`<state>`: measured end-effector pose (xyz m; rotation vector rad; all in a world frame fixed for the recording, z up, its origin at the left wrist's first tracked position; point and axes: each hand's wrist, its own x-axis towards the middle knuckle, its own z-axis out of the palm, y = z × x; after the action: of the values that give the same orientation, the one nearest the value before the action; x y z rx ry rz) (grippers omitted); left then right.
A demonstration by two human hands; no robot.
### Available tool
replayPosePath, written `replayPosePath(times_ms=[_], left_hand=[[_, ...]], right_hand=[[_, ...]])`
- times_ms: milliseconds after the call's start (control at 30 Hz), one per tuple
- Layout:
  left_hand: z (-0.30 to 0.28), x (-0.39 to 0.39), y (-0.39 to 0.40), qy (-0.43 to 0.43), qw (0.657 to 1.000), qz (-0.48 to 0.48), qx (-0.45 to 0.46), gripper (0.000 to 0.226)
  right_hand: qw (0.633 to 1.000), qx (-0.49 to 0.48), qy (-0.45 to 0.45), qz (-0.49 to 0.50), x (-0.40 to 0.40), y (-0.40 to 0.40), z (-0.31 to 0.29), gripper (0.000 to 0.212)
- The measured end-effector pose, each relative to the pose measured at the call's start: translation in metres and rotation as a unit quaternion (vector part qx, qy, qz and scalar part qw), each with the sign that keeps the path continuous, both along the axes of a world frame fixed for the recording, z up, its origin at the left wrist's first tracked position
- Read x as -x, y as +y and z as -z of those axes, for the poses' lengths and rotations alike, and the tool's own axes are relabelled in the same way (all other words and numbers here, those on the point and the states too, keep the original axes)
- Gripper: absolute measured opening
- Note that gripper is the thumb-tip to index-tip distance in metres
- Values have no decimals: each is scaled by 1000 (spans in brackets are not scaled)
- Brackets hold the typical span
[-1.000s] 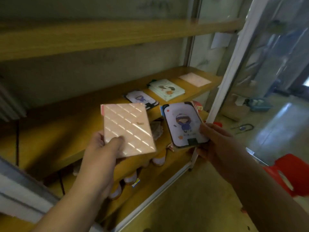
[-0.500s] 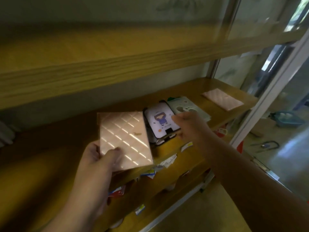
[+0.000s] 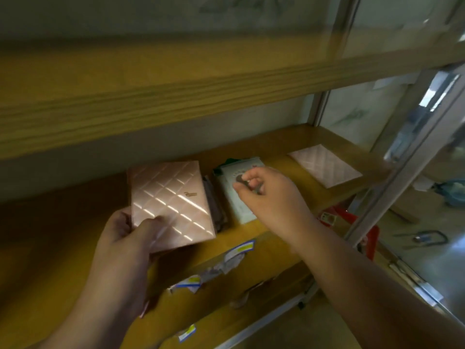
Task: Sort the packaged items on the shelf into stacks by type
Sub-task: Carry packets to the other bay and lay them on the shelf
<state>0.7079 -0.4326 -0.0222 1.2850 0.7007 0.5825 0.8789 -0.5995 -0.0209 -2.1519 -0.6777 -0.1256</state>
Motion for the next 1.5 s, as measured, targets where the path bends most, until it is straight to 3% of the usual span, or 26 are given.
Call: replayPosePath(times_ms=[200, 300, 433, 567, 700, 800, 867, 1067, 1233, 1367, 1500], left_hand=[[-5, -84, -80, -17, 1000, 23, 9, 26], [-4, -140, -122, -9, 997, 58, 43, 37], [-1, -210, -171, 25, 992, 95, 73, 35], [4, -263, -202, 82, 991, 102, 8, 55], [11, -289, -214, 132, 979, 96, -124, 51], [12, -293, -219, 225, 930, 97, -274, 62], [10, -290, -224, 262, 905, 86, -324, 66], [2, -264, -228, 236, 862, 131, -430, 61], [-3, -227, -214, 241, 783, 95, -566, 63], [-11, -186, -193, 258, 744, 70, -612, 61], [-15, -138, -170, 287, 738, 33, -609, 54]], right_hand=[[991, 120, -64, 9, -59, -123, -3, 39], [987, 155, -42, 9, -84, -175, 2, 38], [987, 161, -13, 7, -106, -223, 3, 41], [987, 160, -26, -3, -120, -252, 4, 42], [988, 153, -23, -25, -126, -271, 7, 45], [988, 152, -17, -38, -133, -279, 8, 45], [988, 150, -15, -38, -138, -282, 8, 46], [990, 127, -17, -61, -151, -263, 11, 54], [988, 112, -52, -93, -154, -222, 13, 54], [983, 104, -73, -135, -147, -184, 10, 47], [978, 92, -74, -172, -123, -149, 4, 47]])
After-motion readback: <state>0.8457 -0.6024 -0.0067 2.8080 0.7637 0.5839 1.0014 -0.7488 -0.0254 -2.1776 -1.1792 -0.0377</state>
